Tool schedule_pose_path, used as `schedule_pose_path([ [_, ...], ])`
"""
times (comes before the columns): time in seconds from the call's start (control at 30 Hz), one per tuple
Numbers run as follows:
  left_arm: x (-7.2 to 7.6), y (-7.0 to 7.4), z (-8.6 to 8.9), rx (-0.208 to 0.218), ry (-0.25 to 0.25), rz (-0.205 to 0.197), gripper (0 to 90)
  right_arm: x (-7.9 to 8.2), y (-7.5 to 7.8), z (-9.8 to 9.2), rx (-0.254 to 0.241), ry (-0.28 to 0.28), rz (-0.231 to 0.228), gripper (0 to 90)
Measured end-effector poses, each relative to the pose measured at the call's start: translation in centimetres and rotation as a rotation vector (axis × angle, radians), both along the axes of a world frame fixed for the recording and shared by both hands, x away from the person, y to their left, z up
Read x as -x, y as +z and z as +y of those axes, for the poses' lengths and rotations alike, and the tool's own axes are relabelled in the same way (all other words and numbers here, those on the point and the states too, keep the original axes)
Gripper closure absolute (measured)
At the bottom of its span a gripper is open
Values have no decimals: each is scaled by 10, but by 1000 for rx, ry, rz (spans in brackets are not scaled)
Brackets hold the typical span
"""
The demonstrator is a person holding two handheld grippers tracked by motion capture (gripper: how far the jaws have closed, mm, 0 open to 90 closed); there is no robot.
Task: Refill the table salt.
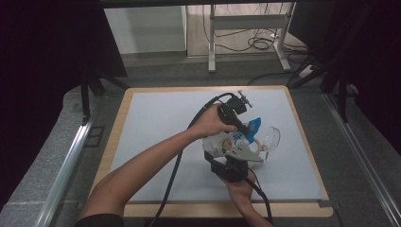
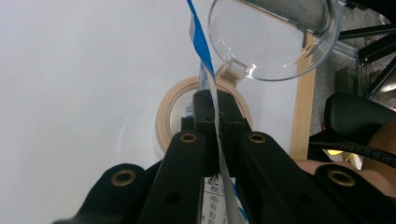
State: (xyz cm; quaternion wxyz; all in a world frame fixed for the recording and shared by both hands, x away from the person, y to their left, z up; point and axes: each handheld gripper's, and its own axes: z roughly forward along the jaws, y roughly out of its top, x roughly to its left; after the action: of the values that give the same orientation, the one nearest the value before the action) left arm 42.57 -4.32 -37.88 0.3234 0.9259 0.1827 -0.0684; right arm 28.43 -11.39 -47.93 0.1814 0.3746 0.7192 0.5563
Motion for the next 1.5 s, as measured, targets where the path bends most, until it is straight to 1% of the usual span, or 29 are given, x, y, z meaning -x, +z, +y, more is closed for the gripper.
schedule_pose_path([
  [0.33,-1,0,1,-3,-8,-3,900,-1,0,0,-5,2,4,561],
  [0.4,0,0,0,4,1,1,900,-1,0,0,-4,2,3,561],
  [0.67,0,0,1,6,1,3,900,-1,0,0,-3,0,-2,562],
  [0.83,0,0,1,3,0,4,900,-1,0,0,-3,1,0,562],
  [0.87,-1,0,1,-3,-7,1,900,-1,0,0,-3,1,-1,562],
  [0.97,0,0,1,1,0,4,900,-1,0,0,-3,2,-1,562],
  [1.27,-2,3,1,-4,-14,5,899,0,3,0,-9,3,-1,562],
  [1.43,-1,4,-1,-8,-9,9,900,1,4,0,-16,-3,-3,562],
  [1.47,-2,4,-1,-13,-20,4,900,1,4,0,-20,-4,1,562],
  [1.5,-2,4,-2,-13,-20,5,900,0,4,0,-19,-5,2,562],
])
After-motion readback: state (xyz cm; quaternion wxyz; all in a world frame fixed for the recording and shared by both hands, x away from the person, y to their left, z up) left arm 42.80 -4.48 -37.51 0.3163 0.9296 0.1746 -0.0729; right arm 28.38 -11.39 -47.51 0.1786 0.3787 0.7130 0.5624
